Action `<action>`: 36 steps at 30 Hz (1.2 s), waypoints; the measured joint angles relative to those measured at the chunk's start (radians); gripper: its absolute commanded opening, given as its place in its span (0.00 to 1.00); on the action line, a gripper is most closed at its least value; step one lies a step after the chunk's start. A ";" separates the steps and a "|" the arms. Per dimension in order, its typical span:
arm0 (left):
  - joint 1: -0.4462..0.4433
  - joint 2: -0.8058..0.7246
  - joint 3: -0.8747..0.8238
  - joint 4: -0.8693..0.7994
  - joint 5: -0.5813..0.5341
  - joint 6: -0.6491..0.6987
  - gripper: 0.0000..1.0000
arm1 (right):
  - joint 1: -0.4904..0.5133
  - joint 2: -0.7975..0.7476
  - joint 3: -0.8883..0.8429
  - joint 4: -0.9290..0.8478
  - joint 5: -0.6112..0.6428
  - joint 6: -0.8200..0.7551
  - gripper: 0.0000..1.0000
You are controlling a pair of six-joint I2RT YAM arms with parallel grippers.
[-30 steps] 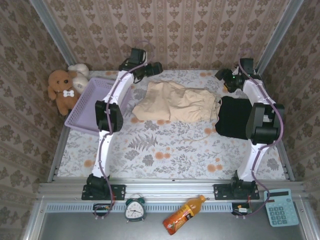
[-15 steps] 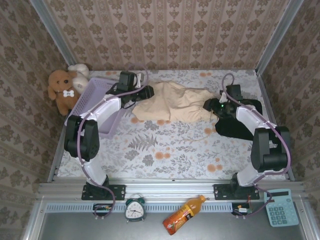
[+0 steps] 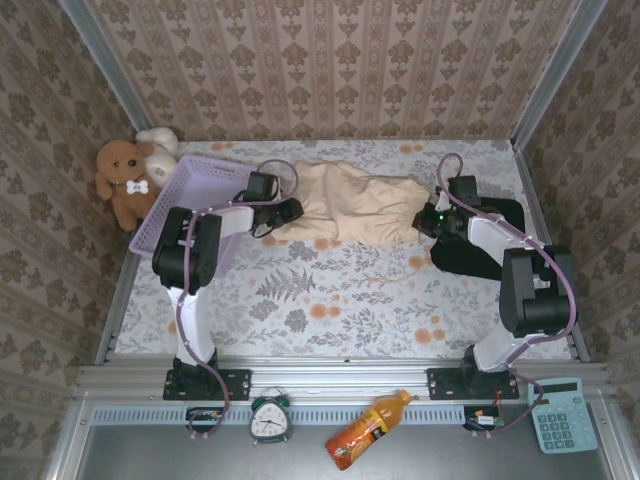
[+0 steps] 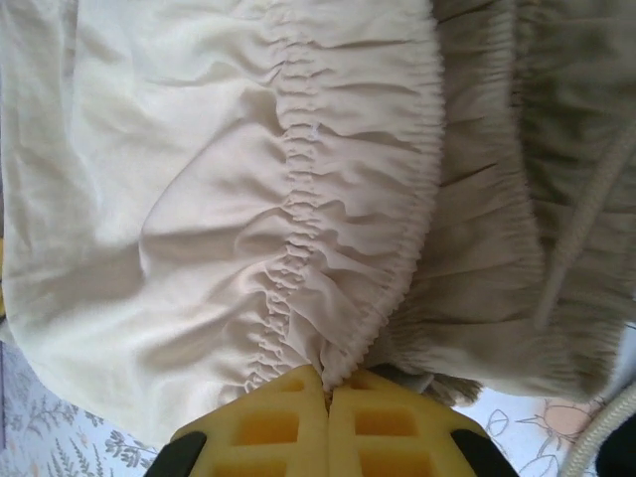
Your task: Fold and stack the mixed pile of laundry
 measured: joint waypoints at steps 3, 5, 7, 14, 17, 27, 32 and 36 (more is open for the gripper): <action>0.024 0.021 0.021 0.006 0.002 0.001 0.27 | -0.057 -0.014 0.002 -0.042 0.024 0.000 0.00; 0.031 0.035 0.044 0.002 0.017 0.005 0.27 | -0.106 -0.023 0.016 -0.068 0.026 -0.005 0.00; 0.027 0.045 0.067 -0.015 0.021 0.018 0.30 | -0.125 -0.022 0.042 -0.085 0.027 -0.010 0.05; 0.024 0.028 0.112 -0.119 0.032 0.061 0.53 | -0.133 0.003 0.100 -0.104 0.007 -0.031 0.54; 0.011 -0.026 0.113 -0.179 0.033 0.072 0.43 | -0.119 -0.003 0.100 -0.123 0.029 -0.031 0.44; -0.140 -0.029 0.295 -0.187 0.066 0.101 0.00 | 0.109 0.048 0.250 -0.149 0.172 -0.060 0.02; -0.167 0.127 0.333 -0.160 0.051 0.099 0.00 | 0.122 0.264 0.385 -0.132 0.173 -0.050 0.00; -0.159 0.155 0.236 -0.104 0.042 0.086 0.00 | 0.129 0.349 0.386 -0.159 0.169 -0.037 0.06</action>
